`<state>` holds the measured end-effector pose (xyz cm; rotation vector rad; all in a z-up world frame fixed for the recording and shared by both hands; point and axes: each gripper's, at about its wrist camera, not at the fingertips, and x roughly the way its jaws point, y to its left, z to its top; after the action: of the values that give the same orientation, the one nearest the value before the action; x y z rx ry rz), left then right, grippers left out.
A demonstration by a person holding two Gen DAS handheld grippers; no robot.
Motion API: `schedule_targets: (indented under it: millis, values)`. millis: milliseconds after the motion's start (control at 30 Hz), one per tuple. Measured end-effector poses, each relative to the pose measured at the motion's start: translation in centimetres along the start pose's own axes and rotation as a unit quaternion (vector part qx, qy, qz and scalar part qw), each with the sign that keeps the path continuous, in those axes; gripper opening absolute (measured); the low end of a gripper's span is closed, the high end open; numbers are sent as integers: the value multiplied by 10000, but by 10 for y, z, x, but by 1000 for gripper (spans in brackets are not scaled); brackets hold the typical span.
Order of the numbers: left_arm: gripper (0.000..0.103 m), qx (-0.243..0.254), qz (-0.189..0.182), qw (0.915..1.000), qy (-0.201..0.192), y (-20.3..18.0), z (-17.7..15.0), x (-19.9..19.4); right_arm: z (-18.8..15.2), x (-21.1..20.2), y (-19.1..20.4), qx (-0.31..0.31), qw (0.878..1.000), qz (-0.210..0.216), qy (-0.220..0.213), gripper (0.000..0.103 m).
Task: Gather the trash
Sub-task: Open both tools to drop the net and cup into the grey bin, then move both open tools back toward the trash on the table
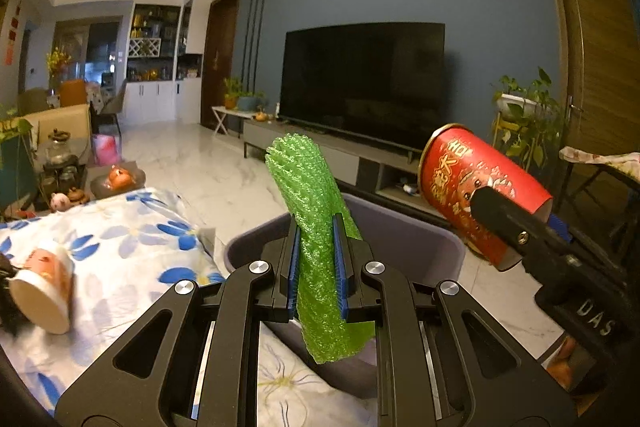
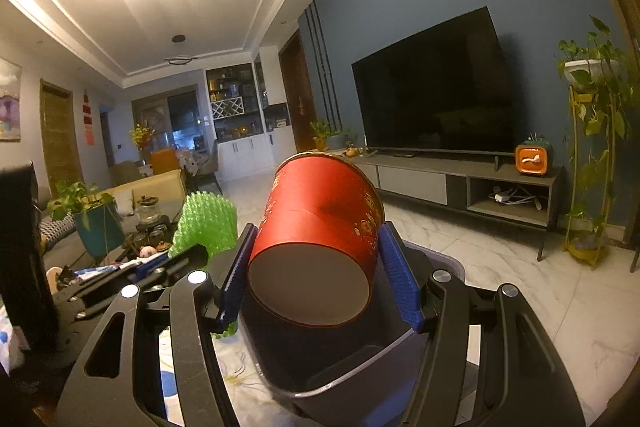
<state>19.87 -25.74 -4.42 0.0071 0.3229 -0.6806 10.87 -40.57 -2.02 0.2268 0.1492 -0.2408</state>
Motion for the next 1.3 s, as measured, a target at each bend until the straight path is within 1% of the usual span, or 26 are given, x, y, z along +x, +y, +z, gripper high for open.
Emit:
schedule_targets:
  millis: [167,267,467,533,567,600,633,667,700,767,833,867,933,1033,1067,1100,1133,1167,1300]
  values:
    - [14,31,-56,9999,118,-2,-4,21,-1,12,2,60,10000,-9,56,60]
    - [15,116,-71,9998,112,-8,-4,26,-2,18,2,60,10000,-4,76,60]
    - [16,70,-139,9996,226,-8,-5,40,-5,28,3,25,10000,-34,84,60]
    - [17,6,-195,9994,273,-5,-7,43,-7,31,2,47,9999,-28,105,60]
    - [23,1,-206,9993,308,-4,-8,44,-7,33,2,69,9999,-15,127,61]
    - [33,14,-181,9993,330,-3,-8,46,-8,35,3,77,9999,-11,142,61]
    - [48,22,-180,9993,328,-3,-9,46,-7,37,3,78,9999,-4,152,61]
    - [55,21,-140,9995,287,-2,-10,45,-8,38,4,72,9999,-3,157,61]
    - [62,3,-42,9997,234,0,-11,43,-9,39,6,63,9998,-3,162,61]
    - [64,-69,125,9997,217,7,-11,38,-9,43,8,57,9998,11,186,61]
    - [71,-200,391,9989,181,16,-11,30,-10,45,11,24,9998,21,201,61]
    - [72,-263,516,9982,139,20,-11,24,-11,47,12,-3,9998,32,196,61]
    - [77,-400,833,9957,-8,31,-12,7,-13,49,17,-72,9998,25,187,61]
    - [82,-593,1107,9920,-156,41,-13,-17,-16,55,21,-119,9997,7,220,61]
    - [83,-684,1198,9902,-222,45,-14,-29,-17,56,21,-120,9997,24,223,66]
    - [84,-727,1243,9892,-281,47,-16,-38,-18,57,22,-136,9996,0,239,78]
    - [86,-759,1313,9879,-324,49,-17,-46,-18,58,20,-146,9996,-25,232,81]
    - [86,-792,1441,9857,-360,50,-19,-56,-18,57,20,-156,9996,-38,218,82]
    - [87,-769,1684,9819,-387,50,-23,-83,-16,45,21,-95,9998,-58,187,82]
